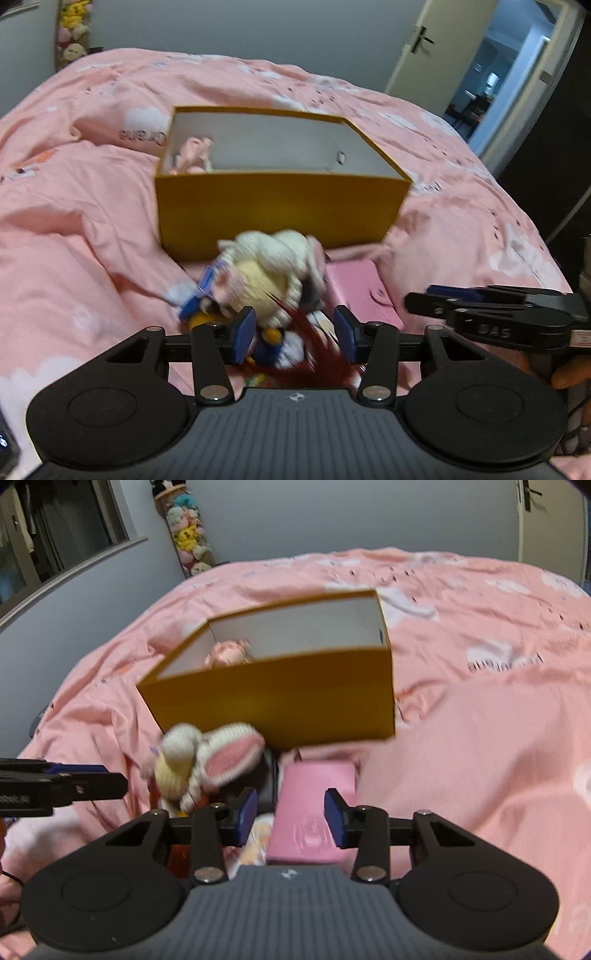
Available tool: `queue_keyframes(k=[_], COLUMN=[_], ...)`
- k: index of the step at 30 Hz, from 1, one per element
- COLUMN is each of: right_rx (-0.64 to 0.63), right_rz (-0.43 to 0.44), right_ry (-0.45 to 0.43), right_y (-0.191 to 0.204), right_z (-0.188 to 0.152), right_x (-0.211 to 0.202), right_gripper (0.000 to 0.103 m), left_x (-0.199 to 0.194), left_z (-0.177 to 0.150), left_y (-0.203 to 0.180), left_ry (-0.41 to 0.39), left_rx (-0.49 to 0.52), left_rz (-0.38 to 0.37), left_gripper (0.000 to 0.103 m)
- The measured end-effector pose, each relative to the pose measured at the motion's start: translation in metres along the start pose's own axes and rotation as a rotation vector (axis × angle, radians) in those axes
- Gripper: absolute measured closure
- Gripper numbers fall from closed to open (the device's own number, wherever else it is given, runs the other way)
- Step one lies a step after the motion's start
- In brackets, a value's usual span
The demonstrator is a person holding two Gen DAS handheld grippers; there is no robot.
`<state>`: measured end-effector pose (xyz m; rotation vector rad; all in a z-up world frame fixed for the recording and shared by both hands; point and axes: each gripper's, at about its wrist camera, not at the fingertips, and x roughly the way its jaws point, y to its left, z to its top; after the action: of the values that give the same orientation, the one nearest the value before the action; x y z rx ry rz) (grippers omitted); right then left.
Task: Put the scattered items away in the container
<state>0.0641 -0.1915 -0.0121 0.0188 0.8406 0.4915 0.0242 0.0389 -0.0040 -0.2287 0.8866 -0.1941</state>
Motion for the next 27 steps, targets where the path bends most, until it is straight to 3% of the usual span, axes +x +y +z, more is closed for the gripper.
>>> queue_keyframes(k=[7,11,13,14,16,19,27], right_rx=[-0.005,-0.005,0.004,0.004,-0.003,-0.016,-0.095], right_rz=[0.028,0.022,0.028,0.029,0.031,0.042,0.094], right_ry=[0.071,0.092,0.100,0.104,0.112,0.128,0.171], right_y=[0.005,0.003,0.001,0.001,0.002,0.005,0.018], right_z=[-0.019,-0.023,-0.025,-0.026,-0.027,-0.027,-0.032], right_x=[0.013,0.018,0.021,0.022,0.025,0.028,0.033], right_gripper=[0.060,0.060,0.060,0.060,0.060,0.060,0.060], left_x=[0.023,0.043,0.051,0.054,0.055,0.050,0.020], left_z=[-0.017,-0.025,-0.029,-0.030,-0.031,-0.029,-0.019], left_y=[-0.021,-0.029,-0.030,-0.030,-0.025,-0.014,0.000], left_ry=[0.083,0.144,0.171,0.180,0.177,0.161,0.087], left_rx=[0.082,0.134,0.151,0.147,0.126,0.079,0.046], left_rz=[-0.084,-0.072,-0.056,-0.048,-0.032,-0.011,0.133], left_gripper=[0.045,0.045,0.071,0.075,0.095,0.102,0.103])
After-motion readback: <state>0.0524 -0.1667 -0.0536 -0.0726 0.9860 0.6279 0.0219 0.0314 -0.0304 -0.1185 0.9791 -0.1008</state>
